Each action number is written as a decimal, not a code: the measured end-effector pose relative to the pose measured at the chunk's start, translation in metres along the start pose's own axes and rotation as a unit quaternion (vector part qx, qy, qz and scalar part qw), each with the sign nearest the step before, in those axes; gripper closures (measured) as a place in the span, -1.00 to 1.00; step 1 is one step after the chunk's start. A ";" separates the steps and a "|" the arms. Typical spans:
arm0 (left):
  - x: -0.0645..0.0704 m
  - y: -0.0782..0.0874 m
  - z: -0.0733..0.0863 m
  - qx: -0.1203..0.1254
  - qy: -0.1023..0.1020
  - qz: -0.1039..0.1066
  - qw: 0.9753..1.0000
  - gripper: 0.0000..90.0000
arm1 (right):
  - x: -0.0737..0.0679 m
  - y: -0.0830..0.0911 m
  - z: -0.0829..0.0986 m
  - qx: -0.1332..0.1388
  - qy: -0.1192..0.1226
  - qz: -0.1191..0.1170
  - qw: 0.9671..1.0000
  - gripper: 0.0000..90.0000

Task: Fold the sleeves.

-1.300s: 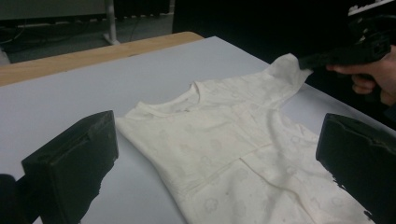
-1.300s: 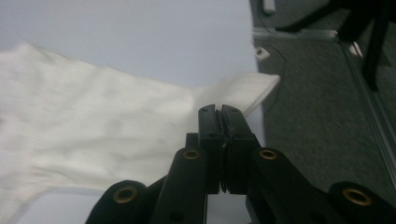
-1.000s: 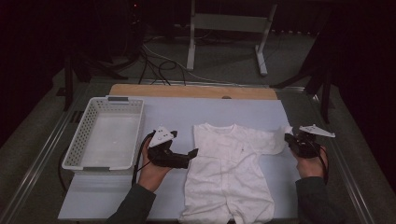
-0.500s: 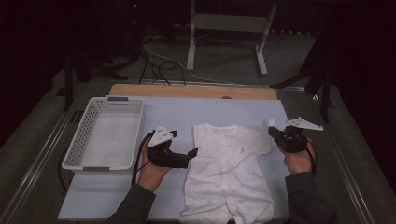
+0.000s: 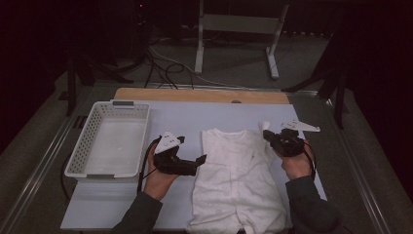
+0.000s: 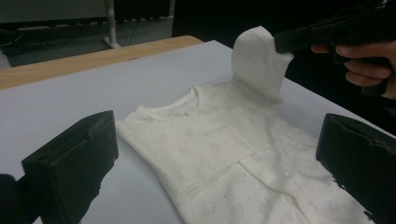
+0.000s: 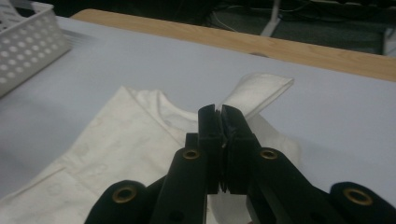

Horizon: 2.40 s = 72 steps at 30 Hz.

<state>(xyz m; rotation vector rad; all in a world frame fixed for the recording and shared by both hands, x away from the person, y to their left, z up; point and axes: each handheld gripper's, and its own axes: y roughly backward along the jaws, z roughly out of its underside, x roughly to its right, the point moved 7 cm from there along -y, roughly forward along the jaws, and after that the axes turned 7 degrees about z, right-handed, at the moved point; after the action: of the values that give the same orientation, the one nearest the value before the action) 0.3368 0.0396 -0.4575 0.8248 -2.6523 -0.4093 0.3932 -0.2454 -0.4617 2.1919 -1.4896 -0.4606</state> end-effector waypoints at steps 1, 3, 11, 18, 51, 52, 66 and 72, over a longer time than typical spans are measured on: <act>0.000 0.000 0.000 0.001 0.000 0.000 1.000 -1.00 | -0.006 -0.001 -0.002 0.002 0.000 -0.008 1.000 0.95; 0.000 0.000 0.000 0.001 0.000 0.000 1.000 -1.00 | -0.008 -0.002 -0.003 0.002 0.003 -0.011 1.000 0.95; 0.000 0.000 0.000 0.001 0.001 0.001 1.000 -1.00 | -0.026 -0.006 -0.005 0.002 0.010 -0.033 0.999 0.95; 0.001 -0.001 0.000 -0.001 -0.001 0.001 1.000 -1.00 | -0.036 -0.012 -0.002 -0.006 0.018 -0.043 0.999 0.95; 0.001 -0.001 0.001 -0.002 -0.003 -0.001 1.000 -1.00 | -0.051 -0.017 0.008 -0.015 0.027 -0.087 0.996 -0.77; 0.001 -0.001 0.001 -0.002 -0.003 -0.001 1.000 -1.00 | -0.050 -0.017 0.008 -0.016 0.030 -0.085 0.996 -0.78; -0.001 -0.001 0.001 0.000 0.002 -0.004 1.000 -1.00 | -0.036 -0.002 0.018 -0.003 0.031 -0.069 0.997 -0.81; -0.001 -0.002 0.002 -0.001 0.005 -0.003 1.000 -1.00 | -0.026 0.006 0.023 0.006 0.031 -0.058 0.998 -0.81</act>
<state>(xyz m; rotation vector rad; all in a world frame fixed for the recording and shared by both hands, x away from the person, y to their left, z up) 0.3377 0.0390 -0.4598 0.8315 -2.6413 -0.4070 0.3672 -0.2268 -0.4775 2.2885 -1.3419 -0.4168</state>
